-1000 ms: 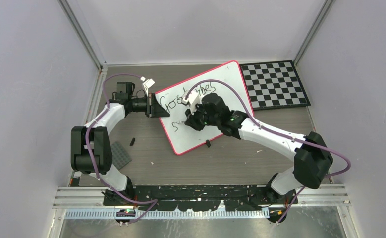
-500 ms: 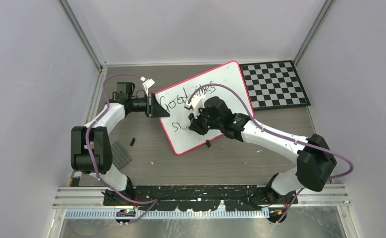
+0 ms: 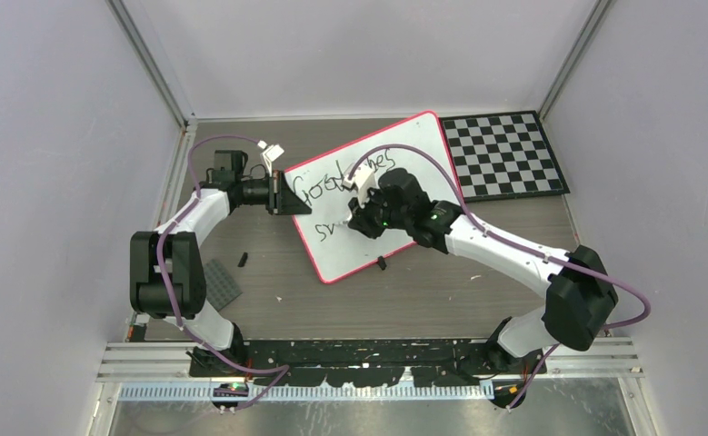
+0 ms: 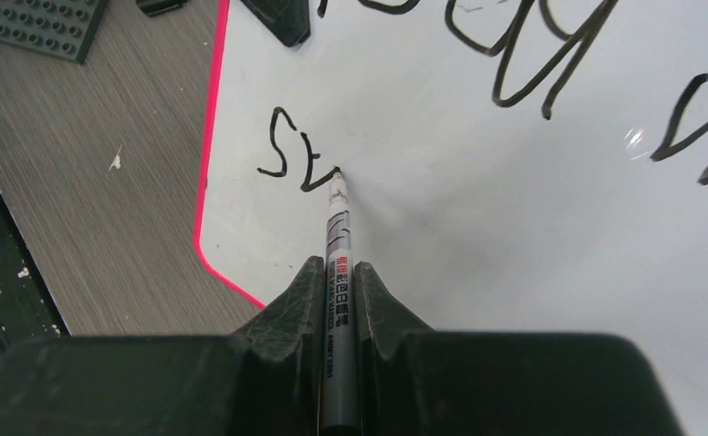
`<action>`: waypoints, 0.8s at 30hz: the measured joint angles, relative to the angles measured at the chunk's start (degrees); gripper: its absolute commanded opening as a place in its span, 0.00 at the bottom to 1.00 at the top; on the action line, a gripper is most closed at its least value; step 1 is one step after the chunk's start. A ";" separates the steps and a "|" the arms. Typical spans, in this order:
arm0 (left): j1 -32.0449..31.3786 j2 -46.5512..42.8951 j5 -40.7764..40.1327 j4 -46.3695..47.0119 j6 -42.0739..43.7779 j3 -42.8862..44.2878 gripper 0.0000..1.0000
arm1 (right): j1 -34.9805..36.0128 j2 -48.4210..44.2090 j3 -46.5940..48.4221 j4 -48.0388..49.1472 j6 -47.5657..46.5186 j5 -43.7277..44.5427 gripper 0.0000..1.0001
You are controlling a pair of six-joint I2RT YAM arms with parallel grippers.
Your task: Write a sentence on the whiteboard
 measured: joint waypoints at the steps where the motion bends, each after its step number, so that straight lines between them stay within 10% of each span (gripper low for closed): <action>1: 0.00 0.00 0.00 -0.07 0.00 0.04 0.00 | -0.17 0.00 0.39 0.00 0.00 0.13 0.00; 24: 0.00 0.13 -0.04 -0.28 0.28 0.17 0.00 | -0.33 -0.68 -2.54 -1.36 -1.73 -1.77 0.00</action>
